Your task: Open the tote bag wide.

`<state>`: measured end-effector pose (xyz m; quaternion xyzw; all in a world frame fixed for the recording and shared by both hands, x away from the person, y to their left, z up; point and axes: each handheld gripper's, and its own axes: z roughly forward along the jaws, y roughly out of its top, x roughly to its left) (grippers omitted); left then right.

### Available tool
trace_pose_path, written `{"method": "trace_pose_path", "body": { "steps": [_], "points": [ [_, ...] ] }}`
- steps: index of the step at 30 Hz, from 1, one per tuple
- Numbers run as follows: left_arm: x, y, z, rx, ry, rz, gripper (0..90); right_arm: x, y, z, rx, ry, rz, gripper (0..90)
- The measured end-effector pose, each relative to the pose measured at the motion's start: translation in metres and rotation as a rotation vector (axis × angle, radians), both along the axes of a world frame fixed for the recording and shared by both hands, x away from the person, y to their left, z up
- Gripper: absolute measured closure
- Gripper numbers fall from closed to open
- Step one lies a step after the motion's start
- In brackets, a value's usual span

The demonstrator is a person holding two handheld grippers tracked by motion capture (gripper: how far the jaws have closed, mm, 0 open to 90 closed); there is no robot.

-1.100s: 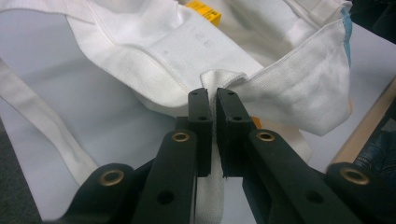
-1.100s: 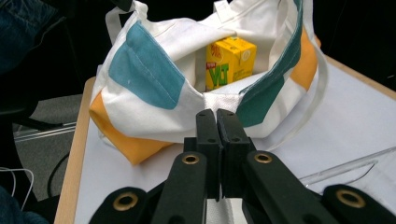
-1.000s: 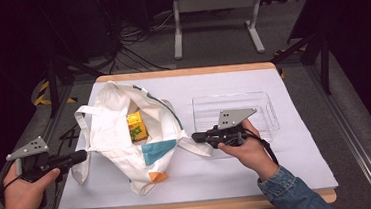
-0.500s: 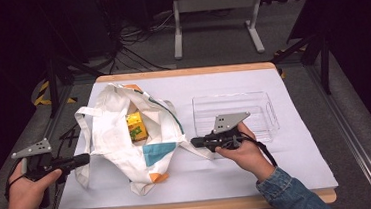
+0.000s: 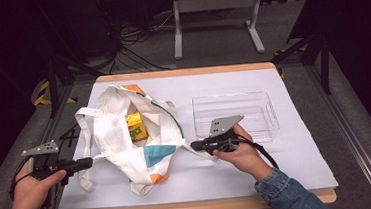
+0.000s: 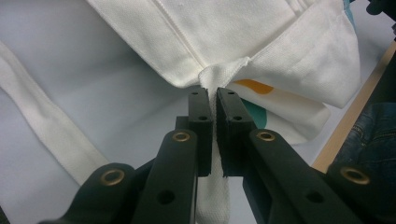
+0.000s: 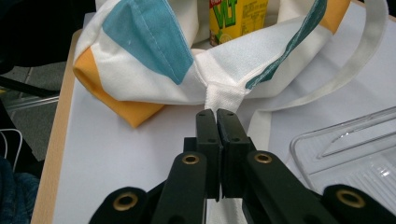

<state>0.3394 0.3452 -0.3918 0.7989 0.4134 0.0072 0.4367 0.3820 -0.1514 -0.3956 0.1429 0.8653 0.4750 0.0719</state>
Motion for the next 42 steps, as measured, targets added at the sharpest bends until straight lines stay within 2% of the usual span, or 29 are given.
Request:
{"method": "trace_pose_path", "body": {
  "steps": [12, 19, 24, 27, 29, 32, 34, 36, 38, 40, 42],
  "points": [
    [0.009, -0.005, -0.012, 0.029, 0.047, -0.014, 85.5, 0.001, -0.002, -0.014, -0.035, 0.036, -0.002, 88.6],
    [0.010, -0.004, -0.015, 0.020, 0.063, -0.015, 85.5, 0.001, -0.001, -0.018, -0.049, 0.058, 0.004, 88.4],
    [0.009, -0.004, -0.014, 0.017, 0.065, -0.018, 85.4, 0.001, -0.001, -0.019, -0.049, 0.066, 0.006, 88.3],
    [0.007, -0.003, -0.010, 0.007, 0.049, -0.029, 84.8, 0.000, 0.000, -0.017, -0.046, 0.057, 0.008, 87.6],
    [0.006, -0.005, -0.007, 0.014, 0.039, -0.037, 84.0, -0.001, -0.001, -0.015, -0.041, 0.060, 0.004, 85.0],
    [0.004, -0.007, -0.002, 0.031, 0.020, -0.032, 75.9, 0.000, -0.002, -0.011, -0.024, 0.087, 0.000, 78.3],
    [0.001, -0.008, 0.003, 0.043, 0.002, -0.026, 70.6, 0.000, -0.004, -0.008, -0.016, 0.086, 0.006, 76.0],
    [-0.002, -0.008, 0.008, 0.044, -0.012, -0.007, 61.2, -0.001, -0.006, -0.004, 0.004, 0.088, 0.005, 72.5],
    [-0.005, -0.008, 0.014, 0.043, -0.030, 0.000, 57.0, -0.001, -0.007, 0.001, 0.013, 0.071, 0.001, 68.1],
    [-0.008, -0.009, 0.020, 0.038, -0.054, 0.015, 48.8, -0.003, -0.009, 0.006, 0.034, 0.060, -0.003, 64.1],
    [-0.011, -0.009, 0.028, 0.036, -0.092, 0.022, 44.4, -0.005, -0.011, 0.012, 0.055, 0.038, -0.008, 61.2]
  ]
}}
